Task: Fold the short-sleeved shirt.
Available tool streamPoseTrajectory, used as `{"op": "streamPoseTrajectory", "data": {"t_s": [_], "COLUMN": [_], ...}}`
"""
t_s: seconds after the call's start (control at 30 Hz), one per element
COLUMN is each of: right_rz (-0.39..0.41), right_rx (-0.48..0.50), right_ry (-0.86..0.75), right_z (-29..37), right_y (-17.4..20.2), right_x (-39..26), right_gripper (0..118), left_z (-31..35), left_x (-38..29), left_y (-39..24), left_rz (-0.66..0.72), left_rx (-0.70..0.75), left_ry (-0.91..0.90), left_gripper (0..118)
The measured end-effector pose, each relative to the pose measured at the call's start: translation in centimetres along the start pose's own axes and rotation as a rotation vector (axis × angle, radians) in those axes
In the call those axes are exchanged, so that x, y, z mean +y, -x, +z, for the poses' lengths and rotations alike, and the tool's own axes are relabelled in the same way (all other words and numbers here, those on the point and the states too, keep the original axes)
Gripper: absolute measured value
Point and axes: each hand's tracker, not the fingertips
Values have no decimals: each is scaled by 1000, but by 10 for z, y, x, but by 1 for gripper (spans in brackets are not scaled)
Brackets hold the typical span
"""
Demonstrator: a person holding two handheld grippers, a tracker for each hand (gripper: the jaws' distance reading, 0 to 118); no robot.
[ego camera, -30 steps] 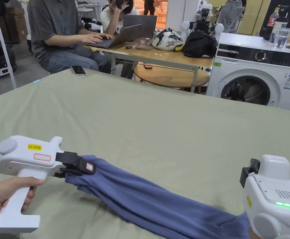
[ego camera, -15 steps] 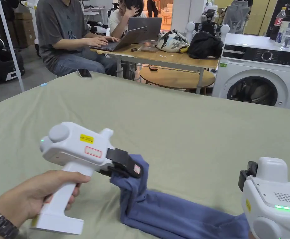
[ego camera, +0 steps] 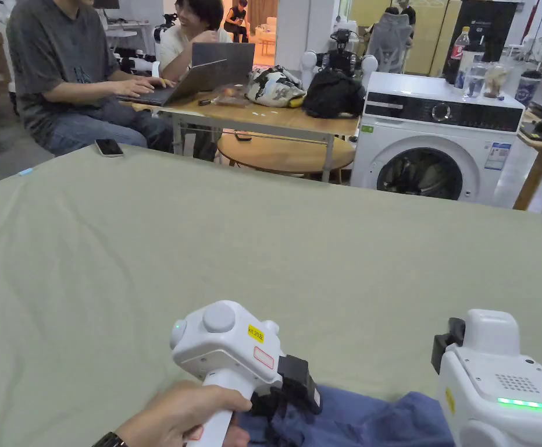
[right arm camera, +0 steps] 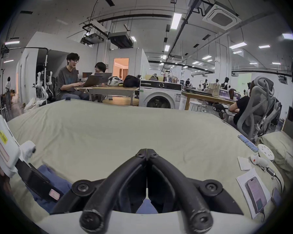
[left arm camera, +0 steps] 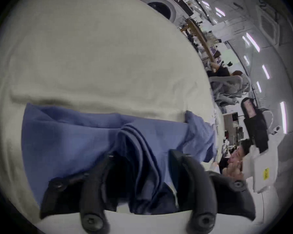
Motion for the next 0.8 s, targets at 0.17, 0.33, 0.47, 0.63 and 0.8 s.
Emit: {"op": "streamPoseTrajectory", "data": {"t_s": [0.17,0.33,0.47,0.63,0.8], "right_rz": [0,0,1,10,9], "right_rx": [-9,-5,2,5,2], "right_ry": [-4,-5,0,7,5], "right_z": [1,3,4,3,6], "right_y": [-5,-5,-4,-5,-10], "right_x": [2,1,-1,-3,-3], "right_gripper": [0,0,0,0,0], "left_z": [49,79,51,9,-27], "left_x": [-7,-6,-3,-17,-24], "left_y": [-14,-1,10,-4,-25], "left_rz": [-103,-90,-89,-145,-201], "left_rx": [-29,29,128,-20,-91], "left_ry": [-71,-183,-125,-11,0], "left_gripper": [57,10,5,4,4]}}
